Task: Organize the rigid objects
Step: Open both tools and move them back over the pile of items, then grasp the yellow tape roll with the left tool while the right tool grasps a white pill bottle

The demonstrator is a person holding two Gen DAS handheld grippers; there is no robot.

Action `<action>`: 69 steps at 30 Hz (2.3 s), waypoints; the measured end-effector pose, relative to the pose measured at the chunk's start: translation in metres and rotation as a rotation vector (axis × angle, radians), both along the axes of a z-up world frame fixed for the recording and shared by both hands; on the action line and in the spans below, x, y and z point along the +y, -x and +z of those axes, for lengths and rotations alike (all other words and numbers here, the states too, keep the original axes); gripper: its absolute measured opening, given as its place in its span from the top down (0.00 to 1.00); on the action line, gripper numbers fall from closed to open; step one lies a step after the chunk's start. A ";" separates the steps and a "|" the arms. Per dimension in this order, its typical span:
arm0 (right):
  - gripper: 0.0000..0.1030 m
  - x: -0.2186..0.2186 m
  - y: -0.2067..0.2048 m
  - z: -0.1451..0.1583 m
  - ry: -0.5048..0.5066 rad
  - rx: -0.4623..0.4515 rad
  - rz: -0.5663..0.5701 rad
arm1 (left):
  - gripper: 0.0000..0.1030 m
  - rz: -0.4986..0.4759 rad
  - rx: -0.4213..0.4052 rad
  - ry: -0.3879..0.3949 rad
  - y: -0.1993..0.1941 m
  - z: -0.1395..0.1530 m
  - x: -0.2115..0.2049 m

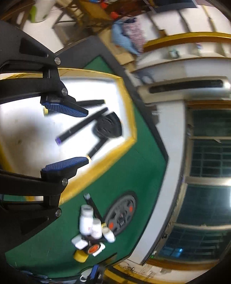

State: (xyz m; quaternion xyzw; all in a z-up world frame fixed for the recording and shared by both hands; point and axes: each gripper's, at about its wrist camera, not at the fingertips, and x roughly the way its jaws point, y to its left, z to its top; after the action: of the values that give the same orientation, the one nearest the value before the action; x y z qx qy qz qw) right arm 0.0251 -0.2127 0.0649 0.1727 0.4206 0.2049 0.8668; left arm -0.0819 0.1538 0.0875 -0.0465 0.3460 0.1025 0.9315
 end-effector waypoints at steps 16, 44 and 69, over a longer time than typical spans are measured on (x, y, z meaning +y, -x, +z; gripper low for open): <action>0.43 -0.001 -0.014 -0.047 -0.130 0.235 0.092 | 0.48 -0.415 0.100 0.151 -0.053 -0.024 -0.129; 0.43 -0.003 0.007 -0.042 -0.085 0.102 0.091 | 0.49 -0.570 0.209 0.294 -0.030 -0.041 -0.155; 0.43 0.077 0.047 -0.036 0.132 -0.077 0.312 | 0.64 -0.426 0.132 0.149 0.012 -0.073 -0.130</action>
State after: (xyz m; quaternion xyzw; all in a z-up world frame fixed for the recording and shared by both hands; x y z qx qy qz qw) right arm -0.0217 -0.1361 0.0292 0.0401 0.4213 0.3152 0.8495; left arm -0.0934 0.0239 0.0140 -0.0341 0.4148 -0.1195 0.9014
